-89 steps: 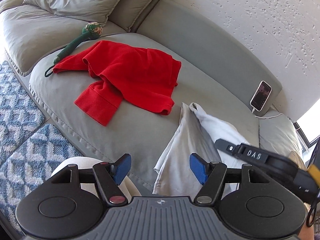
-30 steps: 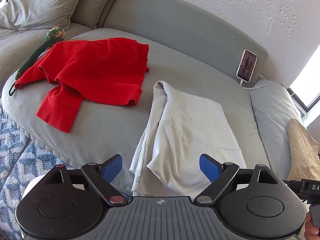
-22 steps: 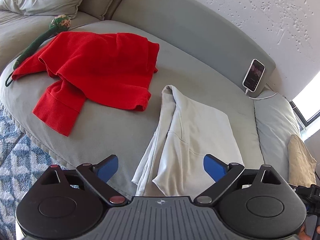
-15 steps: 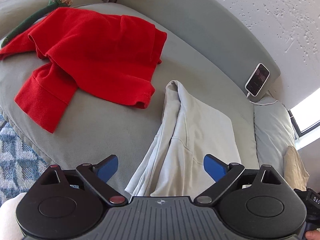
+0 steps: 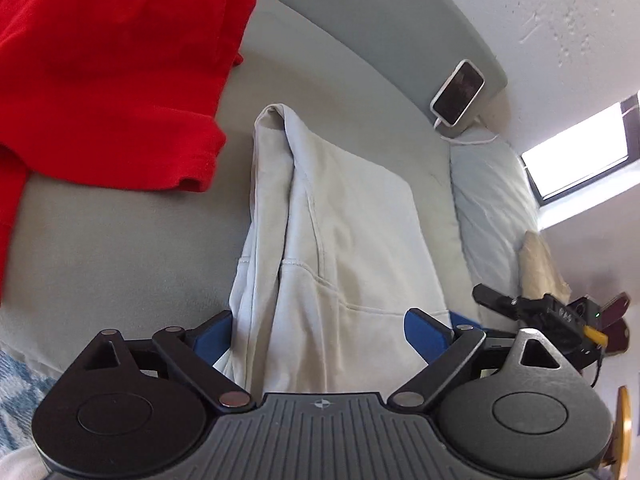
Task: Fold clothes
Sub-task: 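Grasp the folded sweatshirt edge with the left gripper while the right gripper grasps it, then lift the folded sweatshirt with both grippers and carry it toward the tan pillow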
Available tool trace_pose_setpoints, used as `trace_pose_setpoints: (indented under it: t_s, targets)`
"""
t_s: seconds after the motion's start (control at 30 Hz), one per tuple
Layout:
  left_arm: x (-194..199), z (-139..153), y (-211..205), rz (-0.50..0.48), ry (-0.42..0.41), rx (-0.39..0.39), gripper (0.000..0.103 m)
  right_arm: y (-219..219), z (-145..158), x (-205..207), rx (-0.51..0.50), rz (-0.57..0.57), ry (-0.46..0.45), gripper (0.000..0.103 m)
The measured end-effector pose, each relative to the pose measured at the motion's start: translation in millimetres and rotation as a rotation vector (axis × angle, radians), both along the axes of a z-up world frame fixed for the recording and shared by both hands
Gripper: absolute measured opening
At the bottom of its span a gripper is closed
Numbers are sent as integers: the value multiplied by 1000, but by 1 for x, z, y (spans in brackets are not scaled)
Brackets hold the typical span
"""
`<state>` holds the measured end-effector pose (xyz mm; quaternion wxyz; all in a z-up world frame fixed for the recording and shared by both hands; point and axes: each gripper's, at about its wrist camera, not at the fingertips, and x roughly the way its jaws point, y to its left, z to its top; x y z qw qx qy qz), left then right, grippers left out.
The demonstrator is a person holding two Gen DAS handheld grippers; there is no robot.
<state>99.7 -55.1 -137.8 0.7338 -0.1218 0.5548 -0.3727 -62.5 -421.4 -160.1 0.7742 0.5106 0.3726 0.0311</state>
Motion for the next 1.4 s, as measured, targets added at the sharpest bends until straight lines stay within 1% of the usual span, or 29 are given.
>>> trace_pose_setpoints:
  t_s: [0.07,0.17,0.37,0.43,0.47,0.5,0.53,0.57,0.6,0.63,0.7,0.8,0.9,1.0,1.1,1.13,1.17,1.2,1.23,1.27,1.3,1.33,1.4]
  targets:
    - [6,-3,-6,-10,9,6,91,-3,-4,6,8,5,-7,68]
    - [16,-5,-12,-3,18,-25,91,-2,-7,21,-18,23,-26,68]
    - [16,-9,-36,-41,-40,-22,93,6,-14,64,-132,91,-79,68]
    - [15,-9,-44,-53,-61,-15,92,9,-15,76,-161,94,-92,67]
    - [14,-9,-48,-56,-71,-4,85,9,-16,81,-170,82,-87,66]
    - [14,-9,-52,-60,-80,6,75,10,-17,86,-177,68,-81,59]
    - [12,-8,-56,-67,-101,27,68,11,-18,91,-184,53,-74,42]
    - [10,-5,-59,-75,-133,56,48,10,-19,92,-183,41,-63,27]
    - [7,-3,-61,-78,-160,80,33,10,-21,93,-180,29,-52,13]
    - [5,-1,-63,-81,-181,96,29,9,-22,93,-177,17,-41,10]
    - [3,2,-67,-96,-200,96,19,8,-9,83,-221,-3,-70,7]
    - [3,8,-79,-117,-196,45,15,6,13,65,-293,-34,-120,6]
    - [4,13,-100,-145,-170,-23,14,-4,37,43,-377,-70,-137,6]
    - [9,11,-125,-168,-110,-68,14,-21,56,25,-437,-121,-120,6]
    - [20,-5,-146,-164,-44,-40,16,-41,67,15,-475,-191,-86,6]
    - [22,-8,-148,-165,-42,-28,17,-48,65,15,-472,-209,-61,6]
    - [22,-7,-145,-168,-57,-16,23,-53,59,20,-459,-199,-23,7]
    - [21,-7,-142,-171,-72,-4,33,-57,53,25,-446,-184,17,14]
    - [21,-6,-139,-174,-87,7,37,-59,45,31,-440,-158,65,24]
    - [20,-5,-136,-176,-103,19,50,-60,42,30,-440,-149,93,34]
    - [20,-5,-133,-179,-118,31,67,-61,39,28,-441,-145,116,50]
    - [19,-4,-130,-182,-133,43,72,-63,38,20,-428,-156,99,56]
    - [18,-3,-125,-187,-163,67,73,-66,37,-1,-384,-180,67,64]
